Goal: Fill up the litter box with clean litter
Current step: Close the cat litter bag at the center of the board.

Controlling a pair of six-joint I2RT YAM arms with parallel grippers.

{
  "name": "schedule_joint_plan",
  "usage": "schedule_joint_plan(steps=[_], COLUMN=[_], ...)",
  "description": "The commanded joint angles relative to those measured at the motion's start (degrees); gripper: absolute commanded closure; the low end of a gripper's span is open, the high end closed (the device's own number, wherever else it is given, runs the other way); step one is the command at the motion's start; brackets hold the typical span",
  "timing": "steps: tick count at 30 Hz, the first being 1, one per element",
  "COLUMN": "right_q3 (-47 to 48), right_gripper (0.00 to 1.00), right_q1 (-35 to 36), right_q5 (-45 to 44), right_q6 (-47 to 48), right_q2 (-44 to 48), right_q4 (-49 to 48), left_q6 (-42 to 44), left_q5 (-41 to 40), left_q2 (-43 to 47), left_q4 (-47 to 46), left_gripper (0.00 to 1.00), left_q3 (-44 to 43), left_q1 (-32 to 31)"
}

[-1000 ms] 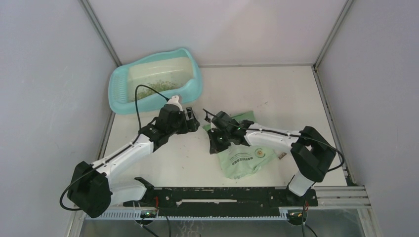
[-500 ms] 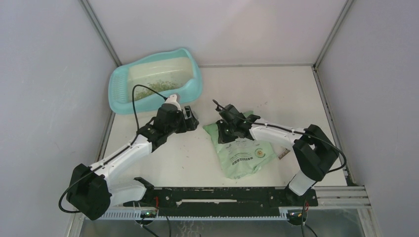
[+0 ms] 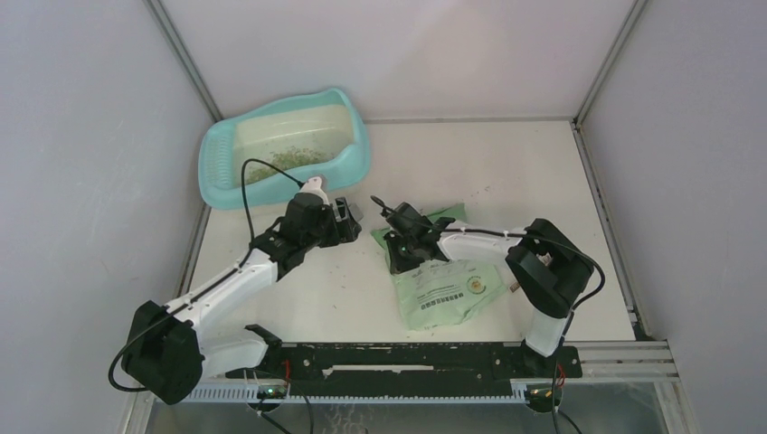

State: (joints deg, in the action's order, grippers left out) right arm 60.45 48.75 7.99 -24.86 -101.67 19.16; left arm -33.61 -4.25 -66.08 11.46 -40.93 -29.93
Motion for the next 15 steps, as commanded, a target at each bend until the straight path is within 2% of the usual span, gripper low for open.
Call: schedule_joint_plan(steps=[1,15], right_q3=[1.41,1.54], right_gripper=[0.87,0.86], right_q1=[2.39,4.84], right_q5=[1.15,3.48], right_q6=[-0.16,1.26], right_q2=[-0.44,-5.51], right_q4=[-2.01,-4.76], left_q6=[-0.22,-1.16], left_q5=[0.54,0.91], left_q2=[1.99,2.77], left_q4=[-2.13,-3.63], left_gripper=[0.2,0.2], left_q3=[1.02,3.16], left_q1=[0.31,0.39])
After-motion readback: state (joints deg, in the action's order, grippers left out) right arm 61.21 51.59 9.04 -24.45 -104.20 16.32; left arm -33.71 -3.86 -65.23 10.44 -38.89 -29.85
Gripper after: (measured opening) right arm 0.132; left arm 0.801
